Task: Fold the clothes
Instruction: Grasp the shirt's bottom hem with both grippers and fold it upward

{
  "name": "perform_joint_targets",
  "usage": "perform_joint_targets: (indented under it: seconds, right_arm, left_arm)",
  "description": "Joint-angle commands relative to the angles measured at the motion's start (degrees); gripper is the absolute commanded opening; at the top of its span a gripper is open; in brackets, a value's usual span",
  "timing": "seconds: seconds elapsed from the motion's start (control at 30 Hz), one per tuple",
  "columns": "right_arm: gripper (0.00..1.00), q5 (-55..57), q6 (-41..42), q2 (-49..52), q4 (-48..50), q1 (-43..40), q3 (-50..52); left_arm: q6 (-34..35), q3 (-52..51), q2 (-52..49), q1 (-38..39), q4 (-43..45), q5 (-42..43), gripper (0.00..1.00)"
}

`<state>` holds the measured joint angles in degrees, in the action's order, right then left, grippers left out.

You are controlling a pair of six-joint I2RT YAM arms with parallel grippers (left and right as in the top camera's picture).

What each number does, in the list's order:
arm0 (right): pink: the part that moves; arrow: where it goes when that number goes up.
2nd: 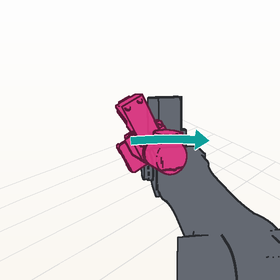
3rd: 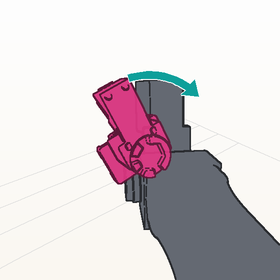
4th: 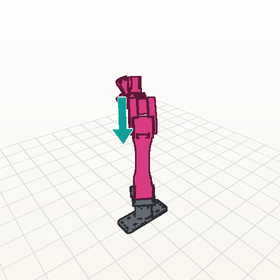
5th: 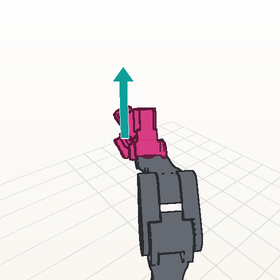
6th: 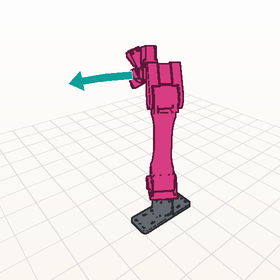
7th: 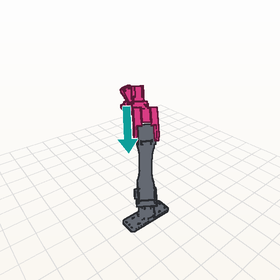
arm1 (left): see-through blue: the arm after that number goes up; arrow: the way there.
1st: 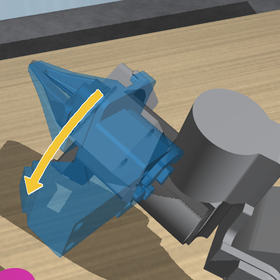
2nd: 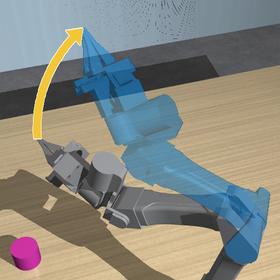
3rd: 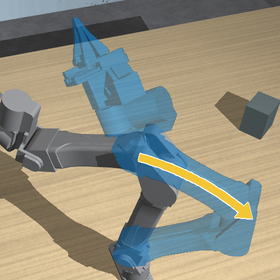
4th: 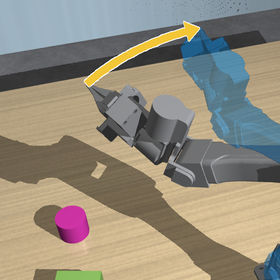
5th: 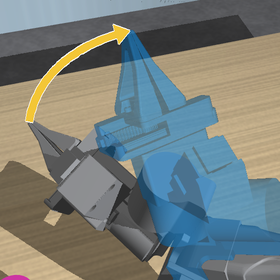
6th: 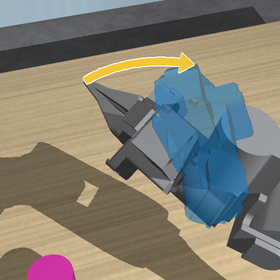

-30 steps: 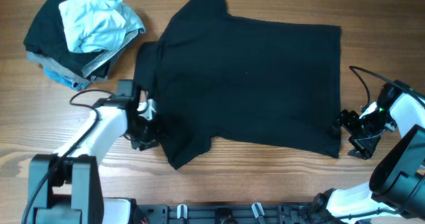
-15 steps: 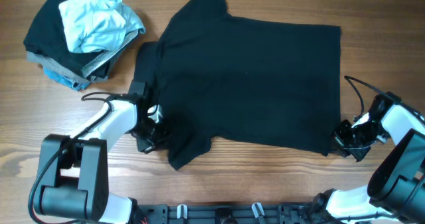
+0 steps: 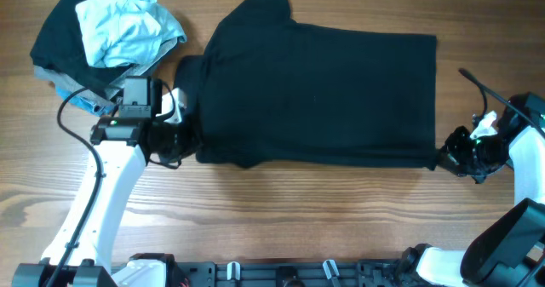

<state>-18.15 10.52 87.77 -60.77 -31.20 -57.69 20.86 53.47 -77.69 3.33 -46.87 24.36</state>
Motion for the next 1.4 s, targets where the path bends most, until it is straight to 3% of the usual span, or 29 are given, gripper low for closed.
perform_joint_targets:
  seconds: [0.0, 0.27, 0.43, 0.5, 0.57, 0.7, 0.8, 1.0, 1.2, 1.37]
  right_arm:
    - [0.04, -1.6, 7.6, -1.0, 5.5, 0.2, -0.9]
    - [0.07, -1.3, 15.2, -0.1, 17.6, 0.2, -0.7]
    - [0.04, -2.5, 12.0, 4.3, 20.5, 1.3, -0.7]
    - [0.04, -2.5, 6.4, 4.2, 17.9, 1.6, -0.8]
    - [0.04, -1.7, 6.1, 1.5, 11.4, 1.1, -1.3]
    - [0.04, 5.5, 5.7, -3.4, -7.9, 1.0, -1.9]
    - [0.04, 4.7, 3.8, -3.3, -8.9, 1.2, -1.9]
    - [0.07, -3.0, 3.3, -3.1, 2.6, 4.1, -0.9]
    - [0.08, 3.5, 9.4, -1.7, 12.8, 8.4, -0.9]
    - [0.09, 3.2, 11.0, 1.4, 21.6, 8.4, -0.9]
  left_arm:
    - [-0.9, 1.0, -2.2, 3.5, 6.2, -4.3, 0.04]
    - [-1.3, 1.0, -9.1, 5.5, 26.0, -11.0, 0.04]
    - [-1.1, 1.0, -9.9, 5.5, 30.9, -12.3, 0.04]
    - [-1.1, 1.0, -9.2, 5.4, 28.3, -10.9, 0.04]
    - [-1.3, 1.6, -5.0, 5.3, 21.7, -9.7, 0.04]
    - [-2.6, 2.3, 5.8, 5.0, 3.5, -12.9, 0.04]
    - [-2.6, 2.3, 6.2, 5.0, -2.5, -15.5, 0.04]
    - [-2.7, 2.3, 2.7, 5.0, 7.7, -20.0, 0.04]
    - [-3.7, 2.3, -4.1, 5.3, 20.8, -19.0, 0.04]
    - [-3.7, 2.3, -7.6, 5.6, 24.4, -19.0, 0.04]
